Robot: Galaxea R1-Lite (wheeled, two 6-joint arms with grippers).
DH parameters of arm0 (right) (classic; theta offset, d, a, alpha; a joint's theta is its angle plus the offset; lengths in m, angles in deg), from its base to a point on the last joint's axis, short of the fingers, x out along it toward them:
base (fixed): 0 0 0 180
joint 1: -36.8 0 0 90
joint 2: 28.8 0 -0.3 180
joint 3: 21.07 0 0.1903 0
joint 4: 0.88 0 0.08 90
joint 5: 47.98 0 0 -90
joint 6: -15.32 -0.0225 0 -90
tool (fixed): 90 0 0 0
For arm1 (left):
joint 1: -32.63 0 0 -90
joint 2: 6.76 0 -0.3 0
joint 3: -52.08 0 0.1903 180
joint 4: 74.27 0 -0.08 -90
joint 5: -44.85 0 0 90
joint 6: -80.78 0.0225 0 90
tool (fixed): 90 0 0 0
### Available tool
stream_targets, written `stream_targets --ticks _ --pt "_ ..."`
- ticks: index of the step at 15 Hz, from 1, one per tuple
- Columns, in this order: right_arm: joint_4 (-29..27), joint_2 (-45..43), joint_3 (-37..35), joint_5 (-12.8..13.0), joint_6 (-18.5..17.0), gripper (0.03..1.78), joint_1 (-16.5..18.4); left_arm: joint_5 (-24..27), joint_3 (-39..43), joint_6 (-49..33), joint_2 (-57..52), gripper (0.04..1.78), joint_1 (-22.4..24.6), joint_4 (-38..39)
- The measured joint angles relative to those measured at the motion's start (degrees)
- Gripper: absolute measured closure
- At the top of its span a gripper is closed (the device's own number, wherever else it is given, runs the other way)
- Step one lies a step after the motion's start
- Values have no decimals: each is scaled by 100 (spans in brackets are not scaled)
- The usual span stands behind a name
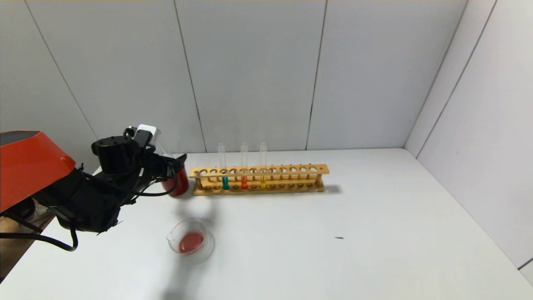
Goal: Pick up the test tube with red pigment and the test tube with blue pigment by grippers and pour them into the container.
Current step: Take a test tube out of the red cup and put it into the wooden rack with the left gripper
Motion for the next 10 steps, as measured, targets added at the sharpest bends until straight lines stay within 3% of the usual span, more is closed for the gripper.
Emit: stream_targets --ticks 4,7,10 --pt "0 0 0 2 0 6 0 -21 1 57 -638 7 -66 -463" --pt "0 0 0 0 0 6 0 17 -11 33 -1619 7 -352 -1690" --pt "0 0 0 0 0 6 0 441 61 -30 -2909 7 -780 -3220"
